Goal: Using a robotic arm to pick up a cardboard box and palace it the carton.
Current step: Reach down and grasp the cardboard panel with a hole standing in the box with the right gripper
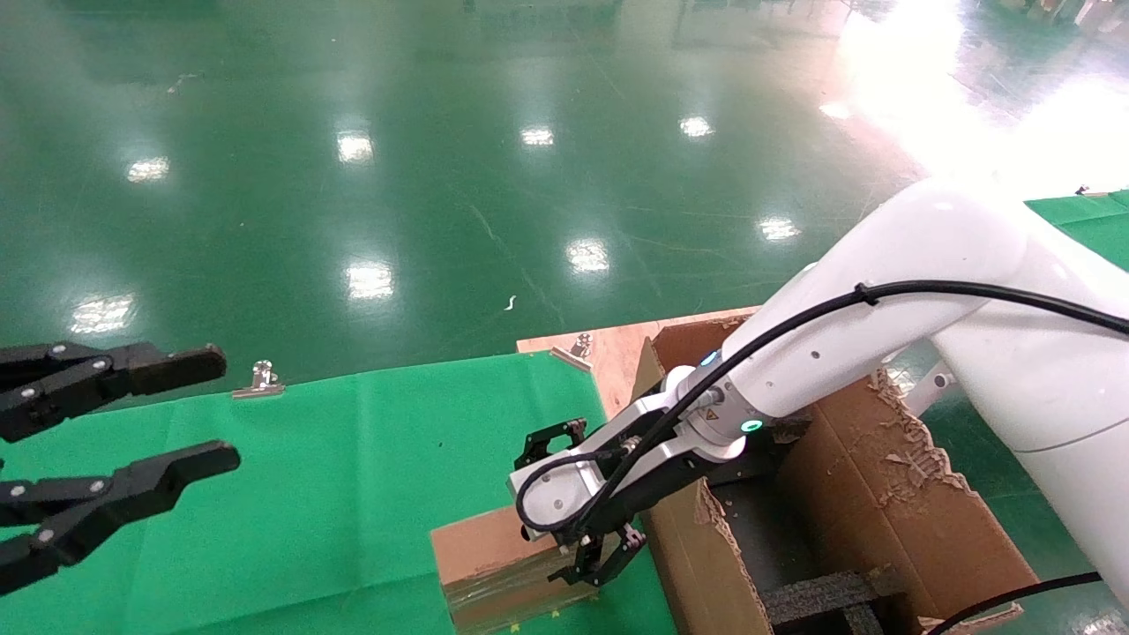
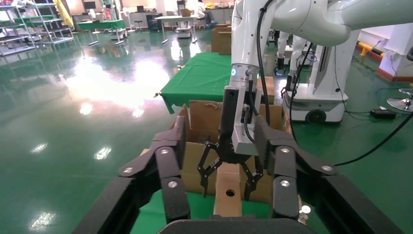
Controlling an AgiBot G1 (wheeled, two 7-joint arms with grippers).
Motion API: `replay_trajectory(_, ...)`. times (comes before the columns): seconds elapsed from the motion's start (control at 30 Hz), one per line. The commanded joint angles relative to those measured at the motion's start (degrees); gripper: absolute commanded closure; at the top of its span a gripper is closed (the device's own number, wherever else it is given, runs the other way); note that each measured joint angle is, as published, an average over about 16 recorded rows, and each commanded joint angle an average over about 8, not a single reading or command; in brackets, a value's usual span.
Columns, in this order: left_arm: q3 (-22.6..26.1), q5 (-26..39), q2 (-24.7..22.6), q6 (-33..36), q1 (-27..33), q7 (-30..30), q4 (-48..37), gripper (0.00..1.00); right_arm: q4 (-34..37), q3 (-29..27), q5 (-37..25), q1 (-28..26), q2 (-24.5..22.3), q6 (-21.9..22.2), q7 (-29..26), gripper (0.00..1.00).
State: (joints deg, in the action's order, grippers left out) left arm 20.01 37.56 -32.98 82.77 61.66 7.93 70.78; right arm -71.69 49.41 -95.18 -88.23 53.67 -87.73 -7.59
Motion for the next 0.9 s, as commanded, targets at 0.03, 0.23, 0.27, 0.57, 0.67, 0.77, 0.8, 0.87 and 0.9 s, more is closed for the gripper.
replay_trajectory(0.03,0.00,0.00,0.00,0.00,0.00,0.00,0.00,0.00,0.01,-0.04,0.05,0.02,-0.02,-0.02,0.00,1.00)
replay_trajectory(0.23,0.00,0.00,0.00,0.00,0.00,0.00,0.00,0.00,0.04,-0.08,0.10,0.03,-0.04,-0.08,0.01,1.00)
replay_trajectory(0.27,0.00,0.00,0.00,0.00,0.00,0.00,0.00,0.00,0.05,-0.09,0.11,0.04,-0.04,-0.08,0.01,1.00)
replay_trajectory(0.57,0.00,0.00,0.00,0.00,0.00,0.00,0.00,0.00,0.10,-0.12,0.14,0.07,-0.07,-0.17,0.02,1.00)
replay_trajectory(0.67,0.00,0.00,0.00,0.00,0.00,0.00,0.00,0.00,0.11,-0.13,0.16,0.09,-0.09,-0.20,0.03,1.00)
replay_trajectory(0.77,0.00,0.00,0.00,0.00,0.00,0.00,0.00,0.00,0.12,-0.14,0.18,0.10,-0.10,-0.21,0.03,1.00)
replay_trajectory(0.8,0.00,0.00,0.00,0.00,0.00,0.00,0.00,0.00,0.14,-0.16,0.20,0.10,-0.10,-0.20,0.02,1.00)
replay_trajectory(0.87,0.00,0.00,0.00,0.00,0.00,0.00,0.00,0.00,0.22,-0.22,0.38,0.04,-0.10,-0.23,0.02,1.00)
replay_trajectory(0.9,0.00,0.00,0.00,0.00,0.00,0.00,0.00,0.00,0.30,-0.28,0.51,-0.08,-0.09,-0.27,0.03,1.00)
